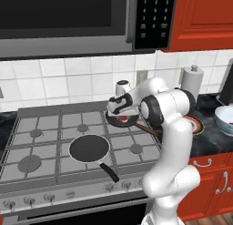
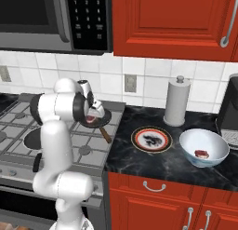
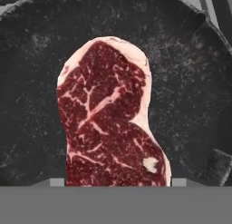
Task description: Place one of the steaks on the plate and the other in the bowl. Then place the bowl in the fridge.
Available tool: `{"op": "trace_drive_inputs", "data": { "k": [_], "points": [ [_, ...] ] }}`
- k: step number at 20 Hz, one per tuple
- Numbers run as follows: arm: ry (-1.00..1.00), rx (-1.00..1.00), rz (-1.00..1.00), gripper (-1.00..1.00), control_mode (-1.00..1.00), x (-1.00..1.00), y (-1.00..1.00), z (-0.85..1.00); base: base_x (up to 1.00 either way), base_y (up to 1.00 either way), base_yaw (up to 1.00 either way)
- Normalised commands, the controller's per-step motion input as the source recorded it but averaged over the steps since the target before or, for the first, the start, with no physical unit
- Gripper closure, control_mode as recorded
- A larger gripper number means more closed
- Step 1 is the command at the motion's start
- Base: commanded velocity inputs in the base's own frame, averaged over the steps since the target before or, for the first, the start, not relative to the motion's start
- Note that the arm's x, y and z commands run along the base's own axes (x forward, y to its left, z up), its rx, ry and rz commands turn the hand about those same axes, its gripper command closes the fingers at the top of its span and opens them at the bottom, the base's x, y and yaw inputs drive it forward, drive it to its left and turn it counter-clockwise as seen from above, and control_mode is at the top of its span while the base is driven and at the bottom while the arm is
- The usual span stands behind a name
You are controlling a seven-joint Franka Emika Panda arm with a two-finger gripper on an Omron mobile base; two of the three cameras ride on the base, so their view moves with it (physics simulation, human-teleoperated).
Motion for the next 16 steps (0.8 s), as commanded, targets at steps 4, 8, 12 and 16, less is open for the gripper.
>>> {"op": "trace_drive_inputs", "data": {
  "k": [4, 8, 12, 16],
  "points": [
    [-0.03, 0.0, 0.0, 1.0, -1.0, -0.57, -0.28, 0.42, 0.0, 0.0, 0.0],
    [-0.09, 0.0, 0.0, 1.0, -1.0, -0.82, -0.18, 0.62, 0.0, 0.0, 0.0],
    [-0.12, 0.01, -0.03, 1.0, -1.0, -0.71, -0.18, 0.76, 0.0, 0.0, 0.0],
    [0.0, 0.01, -0.11, 1.0, -1.0, -0.5, -0.41, 0.18, 0.0, 0.0, 0.0]
  ]
}}
